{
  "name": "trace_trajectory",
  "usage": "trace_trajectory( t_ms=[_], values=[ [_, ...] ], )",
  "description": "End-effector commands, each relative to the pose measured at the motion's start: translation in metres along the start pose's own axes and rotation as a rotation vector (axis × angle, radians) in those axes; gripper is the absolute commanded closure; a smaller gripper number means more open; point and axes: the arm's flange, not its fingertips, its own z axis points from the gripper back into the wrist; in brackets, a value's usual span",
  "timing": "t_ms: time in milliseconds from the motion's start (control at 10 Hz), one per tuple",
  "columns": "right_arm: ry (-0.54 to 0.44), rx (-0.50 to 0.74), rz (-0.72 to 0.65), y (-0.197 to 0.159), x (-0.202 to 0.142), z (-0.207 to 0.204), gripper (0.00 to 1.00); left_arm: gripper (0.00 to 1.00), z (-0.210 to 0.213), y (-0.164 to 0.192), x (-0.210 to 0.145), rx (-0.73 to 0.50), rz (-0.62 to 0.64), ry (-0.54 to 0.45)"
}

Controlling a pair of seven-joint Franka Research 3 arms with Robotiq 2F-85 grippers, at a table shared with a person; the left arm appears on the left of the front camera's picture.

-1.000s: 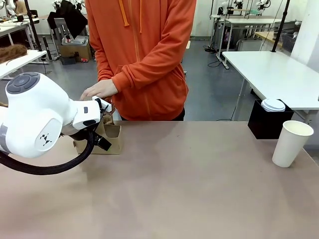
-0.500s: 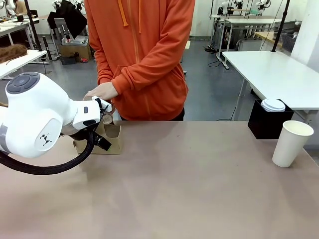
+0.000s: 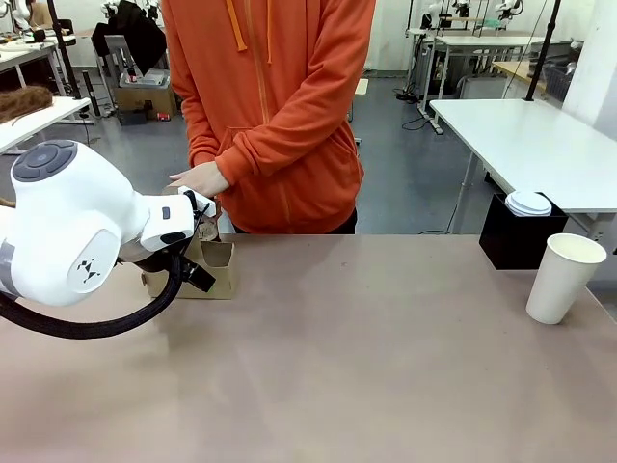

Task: Pour a drink into a cup and package it in a carrier.
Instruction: Pick up the 600 ml Paper Cup and place it in the middle top area of the table.

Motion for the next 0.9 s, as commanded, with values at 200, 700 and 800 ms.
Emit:
trace_trajectory(
  t_ms=[200, 700, 800],
  values=[
    [0.002, -0.051, 0.023, 0.002, -0.01, -0.018, 0.0, 0.0, 0.0, 0.0, 0.0, -0.001, 0.0, 0.0],
    [0.017, -0.08, -0.028, 0.006, -0.027, -0.045, 0.0, 0.0, 0.0, 0.0, 0.0, -0.001, 0.0, 0.0],
    [0.016, -0.075, -0.033, 0.007, -0.029, -0.05, 0.0, 0.0, 0.0, 0.0, 0.0, -0.001, 0.0, 0.0]
  ],
)
